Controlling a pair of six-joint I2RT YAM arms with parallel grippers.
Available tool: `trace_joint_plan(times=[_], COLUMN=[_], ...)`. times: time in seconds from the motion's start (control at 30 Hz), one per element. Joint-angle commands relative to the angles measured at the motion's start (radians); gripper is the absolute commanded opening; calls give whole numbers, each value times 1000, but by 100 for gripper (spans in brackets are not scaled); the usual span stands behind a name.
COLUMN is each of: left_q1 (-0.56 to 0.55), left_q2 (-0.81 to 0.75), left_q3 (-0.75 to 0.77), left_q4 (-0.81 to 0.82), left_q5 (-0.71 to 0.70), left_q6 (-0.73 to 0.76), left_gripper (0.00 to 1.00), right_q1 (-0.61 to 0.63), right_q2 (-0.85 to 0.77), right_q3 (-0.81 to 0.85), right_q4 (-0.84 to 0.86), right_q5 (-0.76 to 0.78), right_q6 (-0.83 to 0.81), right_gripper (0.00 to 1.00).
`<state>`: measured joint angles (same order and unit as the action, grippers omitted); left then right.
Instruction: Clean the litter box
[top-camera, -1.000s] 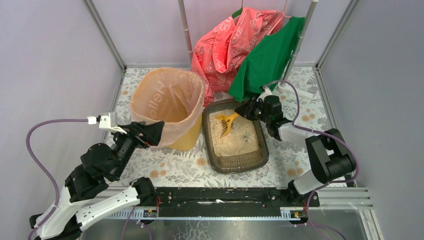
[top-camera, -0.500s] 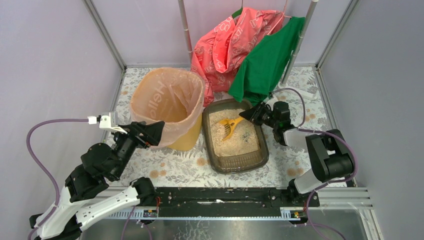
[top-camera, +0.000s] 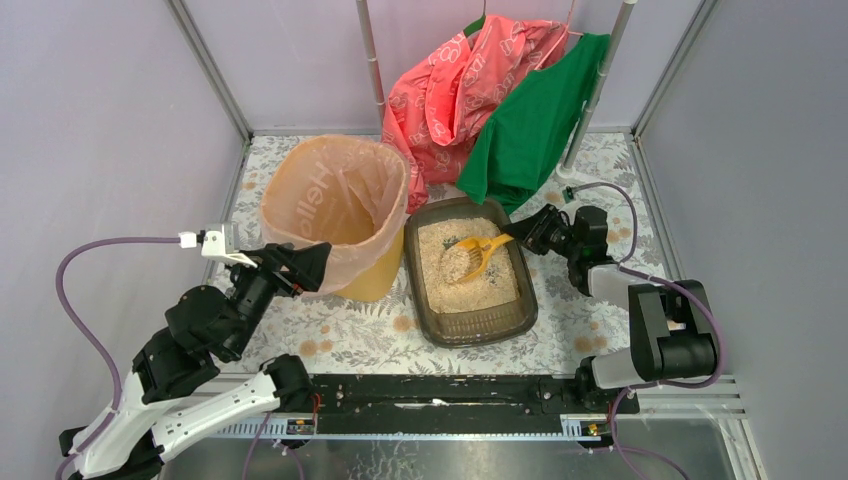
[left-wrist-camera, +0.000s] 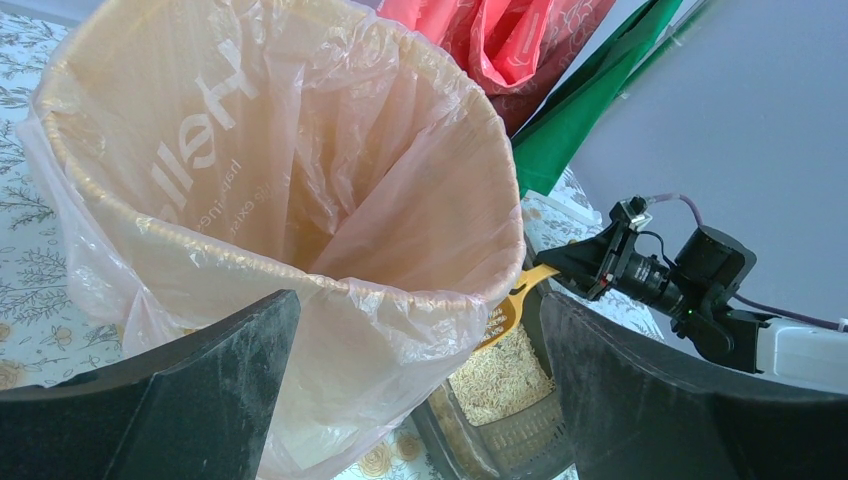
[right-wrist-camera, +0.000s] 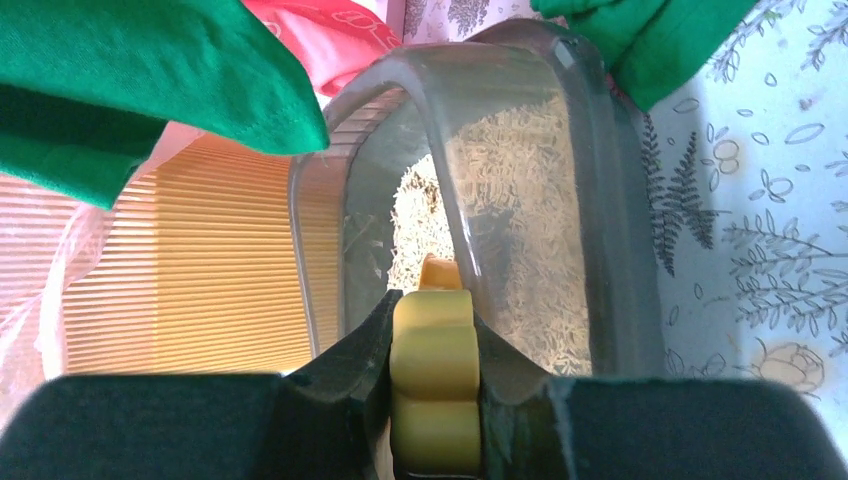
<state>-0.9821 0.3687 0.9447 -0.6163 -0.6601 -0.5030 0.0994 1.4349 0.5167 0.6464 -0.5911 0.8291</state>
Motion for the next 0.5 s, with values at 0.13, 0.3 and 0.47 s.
trace_joint_plan(times=[0.13,0.3,0.47], left_q1=[-7,-8,-8], left_q2=[12,17,47], left_q3=[-12,-12,-12], left_q4=[43,53,76], left_q5=[13,13,34], left_q6=[8,4,2], left_gripper=[99,99,99], right_q1=[-107,-106,-111], right_q2=[-98,-99,-126], right_q3=[-48,-73,-104], right_q4=[182,254,215], right_q5=[-134,-142,-130], right_q6=[145,181,144], right_gripper=[0,0,0])
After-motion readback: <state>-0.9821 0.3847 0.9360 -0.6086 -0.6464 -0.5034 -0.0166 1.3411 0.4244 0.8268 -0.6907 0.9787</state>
